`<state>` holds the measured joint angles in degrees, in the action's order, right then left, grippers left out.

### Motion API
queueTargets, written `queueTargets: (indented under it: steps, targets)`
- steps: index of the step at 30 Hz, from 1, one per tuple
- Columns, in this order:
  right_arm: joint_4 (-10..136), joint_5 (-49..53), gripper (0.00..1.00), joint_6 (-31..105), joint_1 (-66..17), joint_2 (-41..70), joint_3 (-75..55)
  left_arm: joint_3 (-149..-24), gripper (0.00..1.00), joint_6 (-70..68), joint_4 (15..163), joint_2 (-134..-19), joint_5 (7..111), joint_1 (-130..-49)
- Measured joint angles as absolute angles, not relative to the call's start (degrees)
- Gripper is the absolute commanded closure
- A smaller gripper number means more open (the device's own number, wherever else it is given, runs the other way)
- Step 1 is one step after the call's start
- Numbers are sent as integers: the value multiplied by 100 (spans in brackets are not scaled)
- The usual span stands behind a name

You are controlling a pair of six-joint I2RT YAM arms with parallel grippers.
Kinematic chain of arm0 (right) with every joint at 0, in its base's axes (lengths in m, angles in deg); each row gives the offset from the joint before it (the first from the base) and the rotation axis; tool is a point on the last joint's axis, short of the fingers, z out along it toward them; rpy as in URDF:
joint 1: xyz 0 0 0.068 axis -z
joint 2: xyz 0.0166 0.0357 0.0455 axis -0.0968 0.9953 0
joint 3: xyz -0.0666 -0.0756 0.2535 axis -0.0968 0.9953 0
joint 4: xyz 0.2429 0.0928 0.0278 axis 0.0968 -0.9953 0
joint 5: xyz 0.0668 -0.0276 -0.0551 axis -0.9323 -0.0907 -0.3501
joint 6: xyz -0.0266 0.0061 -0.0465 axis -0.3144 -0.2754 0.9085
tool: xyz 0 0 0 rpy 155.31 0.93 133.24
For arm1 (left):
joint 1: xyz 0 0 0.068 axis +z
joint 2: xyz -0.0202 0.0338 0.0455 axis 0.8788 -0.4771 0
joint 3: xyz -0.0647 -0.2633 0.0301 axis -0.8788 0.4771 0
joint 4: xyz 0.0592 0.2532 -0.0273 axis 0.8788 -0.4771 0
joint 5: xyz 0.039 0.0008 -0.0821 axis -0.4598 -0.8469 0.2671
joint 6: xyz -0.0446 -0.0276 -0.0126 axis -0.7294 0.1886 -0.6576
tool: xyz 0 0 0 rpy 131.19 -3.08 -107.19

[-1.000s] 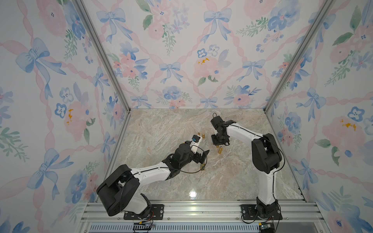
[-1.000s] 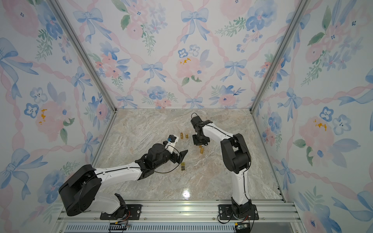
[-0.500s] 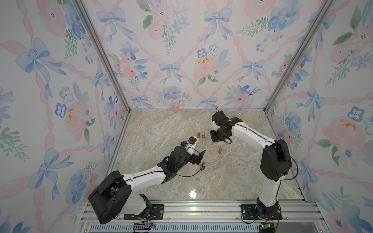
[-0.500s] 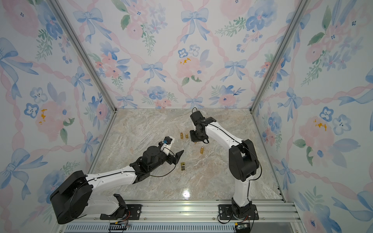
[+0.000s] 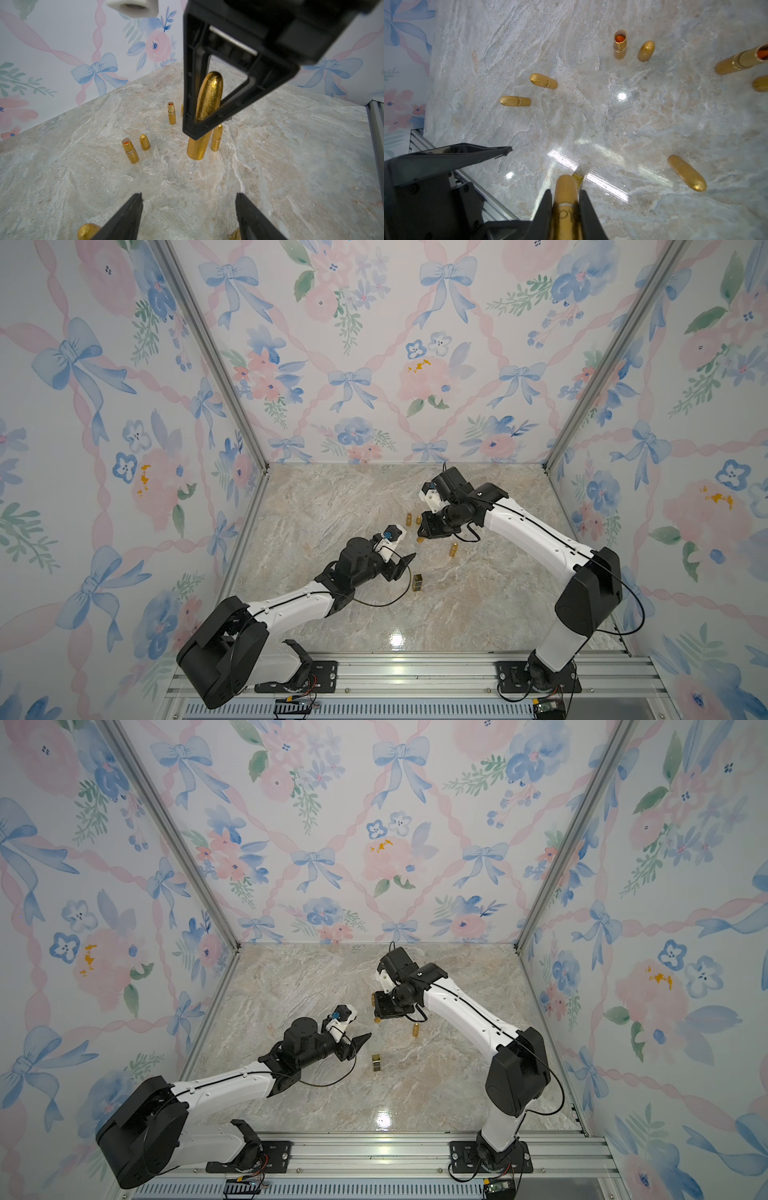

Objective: Open the lipstick cap
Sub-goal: Pick up the lipstick at the center of the board, then open the cover of the lipstick.

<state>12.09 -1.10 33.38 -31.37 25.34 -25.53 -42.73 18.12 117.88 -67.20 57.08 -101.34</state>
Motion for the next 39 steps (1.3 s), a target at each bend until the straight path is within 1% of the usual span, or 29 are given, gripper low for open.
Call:
queueTargets:
  steps: [1,4,7,9,13,18,26,28,34,37,39]
  targets:
    - [1209,-202,80,3290,-3166,2494,-2553,-4269,36,1847,11827,-6737,5785,-10127]
    - [1211,-396,80,3165,-3238,2396,-2550,-4269,40,1950,11943,-6818,6007,-10114]
    - [1235,-567,80,3058,-3277,2317,-2522,-4271,49,1981,12061,-6914,6158,-10107]
    - [1263,-656,80,2997,-3281,2296,-2498,-4280,51,2009,12125,-6989,6213,-10101]
    - [1303,-748,80,2942,-3286,2296,-2446,-4289,58,2003,12210,-7067,6294,-10066]
    - [1318,-822,80,2914,-3286,2296,-2389,-4300,60,1987,12330,-7067,6368,-10066]
    - [1342,-857,81,2914,-3329,2296,-2367,-4367,71,1941,12409,-7067,6490,-10066]
    - [1344,-868,81,2914,-3329,2296,-2362,-4398,77,1920,12437,-7067,6504,-10066]
    - [1405,-859,80,2914,-3327,2296,-2356,-4407,90,1898,12452,-7072,6528,-10044]
    - [1407,-857,77,2914,-3327,2296,-2356,-4407,100,1854,12452,-7070,6525,-10044]
    - [1412,-842,74,2918,-3327,2296,-2356,-4407,100,1799,12452,-7067,6517,-10046]
